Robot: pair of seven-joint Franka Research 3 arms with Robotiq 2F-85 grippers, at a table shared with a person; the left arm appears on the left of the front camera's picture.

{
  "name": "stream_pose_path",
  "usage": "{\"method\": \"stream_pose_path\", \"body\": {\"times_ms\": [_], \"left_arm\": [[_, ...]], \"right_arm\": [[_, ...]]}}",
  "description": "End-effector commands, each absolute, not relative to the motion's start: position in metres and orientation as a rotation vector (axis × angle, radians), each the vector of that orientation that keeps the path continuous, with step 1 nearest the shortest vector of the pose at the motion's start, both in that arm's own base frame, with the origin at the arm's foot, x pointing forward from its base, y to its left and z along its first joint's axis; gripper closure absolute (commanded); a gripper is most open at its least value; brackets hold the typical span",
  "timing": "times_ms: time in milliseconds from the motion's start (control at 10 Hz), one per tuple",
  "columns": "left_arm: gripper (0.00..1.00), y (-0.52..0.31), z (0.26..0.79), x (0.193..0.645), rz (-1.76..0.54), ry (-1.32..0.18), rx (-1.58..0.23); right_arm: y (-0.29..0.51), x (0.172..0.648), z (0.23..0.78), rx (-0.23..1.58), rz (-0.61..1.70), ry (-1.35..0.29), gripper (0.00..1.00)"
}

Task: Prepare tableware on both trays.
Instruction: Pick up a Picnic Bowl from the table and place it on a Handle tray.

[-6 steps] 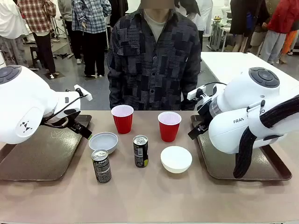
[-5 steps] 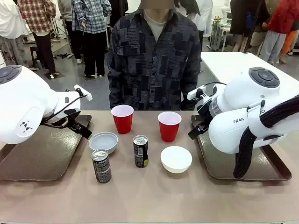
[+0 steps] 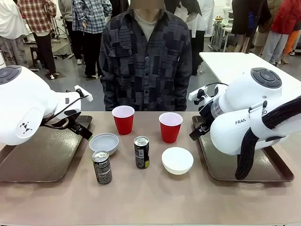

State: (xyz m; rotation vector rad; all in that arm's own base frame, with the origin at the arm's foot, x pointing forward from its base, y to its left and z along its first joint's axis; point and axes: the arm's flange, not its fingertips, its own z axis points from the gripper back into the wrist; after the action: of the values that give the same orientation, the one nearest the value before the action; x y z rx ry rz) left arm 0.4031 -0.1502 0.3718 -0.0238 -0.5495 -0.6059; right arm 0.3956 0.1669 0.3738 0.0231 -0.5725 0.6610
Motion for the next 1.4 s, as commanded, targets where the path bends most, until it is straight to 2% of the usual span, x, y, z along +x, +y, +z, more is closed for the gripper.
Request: {"method": "stream_pose_path", "body": {"times_ms": [0, 500, 600, 800, 900, 1100, 1300], "left_arm": [[0.0, -0.15, 0.372, 0.403, -0.606, -0.55, -0.024], [0.0, -0.15, 0.372, 0.403, -0.606, -0.55, -0.024], [0.0, -0.15, 0.372, 0.403, -0.606, -0.55, -0.024], [0.0, -0.14, 0.423, 0.332, -0.644, -0.552, -0.007], [0.0, -0.13, 0.43, 0.301, -0.659, -0.498, -0.019], [0.0, -0.115, 0.425, 0.258, -0.65, -0.379, -0.052], [0.0, -0.117, 0.421, 0.231, -0.63, -0.286, -0.072]], "right_arm": [[0.167, 0.396, 0.374, 0.023, 0.661, -0.573, 0.0], [0.167, 0.396, 0.374, 0.023, 0.661, -0.573, 0.0], [0.166, 0.385, 0.388, -0.028, 0.666, -0.6, 0.0], [0.152, 0.334, 0.421, -0.04, 0.691, -0.554, 0.0], [0.136, 0.3, 0.428, -0.069, 0.707, -0.489, 0.0], [0.1, 0.246, 0.419, -0.114, 0.674, -0.35, 0.0], [0.072, 0.215, 0.397, -0.138, 0.588, -0.245, 0.0]]}}
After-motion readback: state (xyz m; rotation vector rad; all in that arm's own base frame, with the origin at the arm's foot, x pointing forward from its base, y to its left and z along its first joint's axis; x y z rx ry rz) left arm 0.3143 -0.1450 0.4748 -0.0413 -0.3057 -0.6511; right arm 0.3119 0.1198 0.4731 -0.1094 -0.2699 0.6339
